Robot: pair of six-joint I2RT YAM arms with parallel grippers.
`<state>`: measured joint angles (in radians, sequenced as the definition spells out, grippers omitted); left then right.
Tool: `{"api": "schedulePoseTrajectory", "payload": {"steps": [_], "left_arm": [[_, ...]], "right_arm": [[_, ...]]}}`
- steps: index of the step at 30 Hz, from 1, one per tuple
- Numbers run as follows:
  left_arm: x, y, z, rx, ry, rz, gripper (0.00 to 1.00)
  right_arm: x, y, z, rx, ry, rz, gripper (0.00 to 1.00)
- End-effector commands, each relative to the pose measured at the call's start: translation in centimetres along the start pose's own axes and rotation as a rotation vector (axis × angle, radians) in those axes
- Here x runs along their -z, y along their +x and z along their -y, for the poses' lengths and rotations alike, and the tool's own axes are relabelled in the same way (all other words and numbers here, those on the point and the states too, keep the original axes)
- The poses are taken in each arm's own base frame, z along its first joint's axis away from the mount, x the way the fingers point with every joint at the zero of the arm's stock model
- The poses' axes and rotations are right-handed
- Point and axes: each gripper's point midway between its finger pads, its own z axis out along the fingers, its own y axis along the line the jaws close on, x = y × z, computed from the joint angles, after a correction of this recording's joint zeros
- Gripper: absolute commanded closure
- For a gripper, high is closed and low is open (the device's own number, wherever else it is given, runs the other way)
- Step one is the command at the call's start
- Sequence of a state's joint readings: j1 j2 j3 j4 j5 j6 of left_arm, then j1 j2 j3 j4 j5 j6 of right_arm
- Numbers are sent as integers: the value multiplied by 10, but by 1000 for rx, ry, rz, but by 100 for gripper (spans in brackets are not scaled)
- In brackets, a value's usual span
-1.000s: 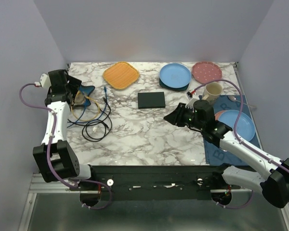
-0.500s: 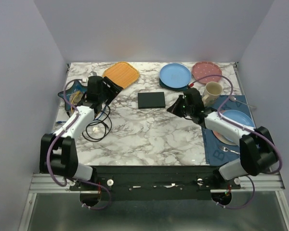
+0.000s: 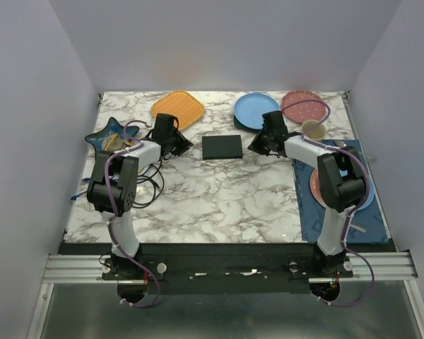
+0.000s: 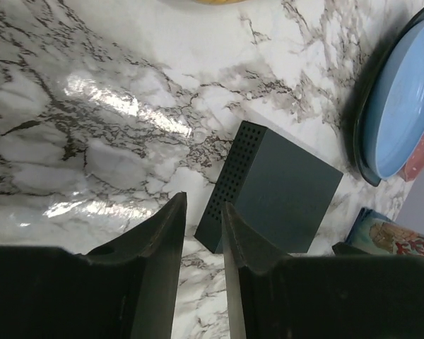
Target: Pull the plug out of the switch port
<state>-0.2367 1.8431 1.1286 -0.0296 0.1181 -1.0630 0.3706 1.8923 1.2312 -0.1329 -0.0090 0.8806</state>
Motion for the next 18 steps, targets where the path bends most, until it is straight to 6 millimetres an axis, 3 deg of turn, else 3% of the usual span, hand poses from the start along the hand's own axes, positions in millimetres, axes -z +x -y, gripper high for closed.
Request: {"api": "schedulePoseTrajectory", "payload": {"steps": [1,9,14,18], "left_arm": [[-21,12,-4,5,-24,-36,63],[-52,27,-13,-2,-61,-104,59],[-63,50,-5,-28,-53,-156,59],[-59,68,-2,-52,-43,-189,59]], "right_arm": [[-16,-3,8,-12,64,-26,99],[-47,17,9,6,49,-142,99],[-46,19,4,46,26,-154,99],[-41,31,2,68,10,-188,99]]}}
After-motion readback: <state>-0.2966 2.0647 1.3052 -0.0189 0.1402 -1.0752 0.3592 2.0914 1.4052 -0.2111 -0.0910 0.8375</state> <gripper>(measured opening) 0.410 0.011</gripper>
